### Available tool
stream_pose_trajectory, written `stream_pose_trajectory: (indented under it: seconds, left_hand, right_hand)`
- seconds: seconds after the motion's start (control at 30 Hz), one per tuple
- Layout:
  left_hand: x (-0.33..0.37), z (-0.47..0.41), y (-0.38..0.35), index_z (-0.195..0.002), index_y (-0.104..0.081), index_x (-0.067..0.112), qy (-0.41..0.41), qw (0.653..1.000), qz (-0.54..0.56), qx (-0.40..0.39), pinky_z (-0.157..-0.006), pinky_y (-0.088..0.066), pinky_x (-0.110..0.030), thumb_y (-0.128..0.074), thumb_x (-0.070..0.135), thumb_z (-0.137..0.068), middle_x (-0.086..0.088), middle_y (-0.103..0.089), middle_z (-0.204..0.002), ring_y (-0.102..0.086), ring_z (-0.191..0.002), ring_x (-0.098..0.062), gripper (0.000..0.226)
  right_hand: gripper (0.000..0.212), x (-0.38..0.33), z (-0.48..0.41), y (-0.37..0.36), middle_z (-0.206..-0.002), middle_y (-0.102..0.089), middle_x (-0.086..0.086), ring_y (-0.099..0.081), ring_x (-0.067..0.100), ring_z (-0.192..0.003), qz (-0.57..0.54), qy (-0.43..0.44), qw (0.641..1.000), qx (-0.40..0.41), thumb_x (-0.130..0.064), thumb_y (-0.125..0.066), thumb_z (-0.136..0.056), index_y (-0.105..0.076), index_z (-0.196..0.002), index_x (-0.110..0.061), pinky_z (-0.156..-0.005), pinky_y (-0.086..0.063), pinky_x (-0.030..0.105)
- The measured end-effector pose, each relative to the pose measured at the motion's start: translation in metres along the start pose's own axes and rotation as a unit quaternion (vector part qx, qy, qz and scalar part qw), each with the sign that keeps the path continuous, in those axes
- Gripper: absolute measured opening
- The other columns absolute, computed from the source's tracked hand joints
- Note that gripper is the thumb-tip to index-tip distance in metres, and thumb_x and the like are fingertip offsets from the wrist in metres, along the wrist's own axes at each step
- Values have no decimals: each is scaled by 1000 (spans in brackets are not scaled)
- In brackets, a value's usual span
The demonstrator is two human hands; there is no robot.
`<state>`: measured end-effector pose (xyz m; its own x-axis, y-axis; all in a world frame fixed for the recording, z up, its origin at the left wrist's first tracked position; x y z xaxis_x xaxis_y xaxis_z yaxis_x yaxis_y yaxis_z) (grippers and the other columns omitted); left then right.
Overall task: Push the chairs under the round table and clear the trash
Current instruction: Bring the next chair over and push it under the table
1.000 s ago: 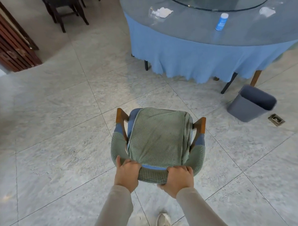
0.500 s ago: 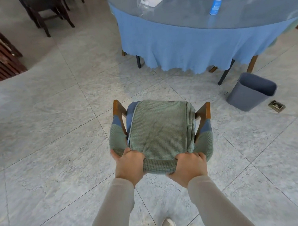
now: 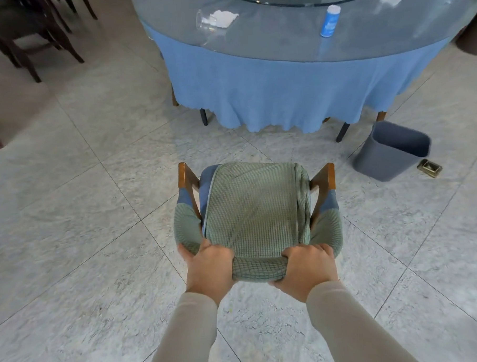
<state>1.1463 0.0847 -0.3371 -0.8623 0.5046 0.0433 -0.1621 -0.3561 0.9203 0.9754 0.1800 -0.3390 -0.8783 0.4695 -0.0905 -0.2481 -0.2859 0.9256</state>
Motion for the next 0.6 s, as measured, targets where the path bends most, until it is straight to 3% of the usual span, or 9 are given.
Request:
stream_pose_trajectory:
  seconds: [0.6]
  left_hand:
    - [-46, -218, 92, -89, -69, 34, -49, 999, -1, 19, -109, -20, -75, -72, 43, -82, 13, -63, -84, -51, -110, -17, 12]
  right_hand:
    - [59, -37, -200, 77, -88, -66, -12, -60, 19, -98, -17, -65, 998, 9, -84, -58, -66, -67, -91, -32, -102, -37, 40]
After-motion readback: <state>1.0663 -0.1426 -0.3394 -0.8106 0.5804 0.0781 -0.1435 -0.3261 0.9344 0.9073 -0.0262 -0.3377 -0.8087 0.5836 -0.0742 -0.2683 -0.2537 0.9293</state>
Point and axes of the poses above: each hand's wrist, its own z-axis away from the middle knuckle, its own y-axis out of the back of the hand, x = y × z, the point moved 4 cm from there along -z, towards the middle knuckle
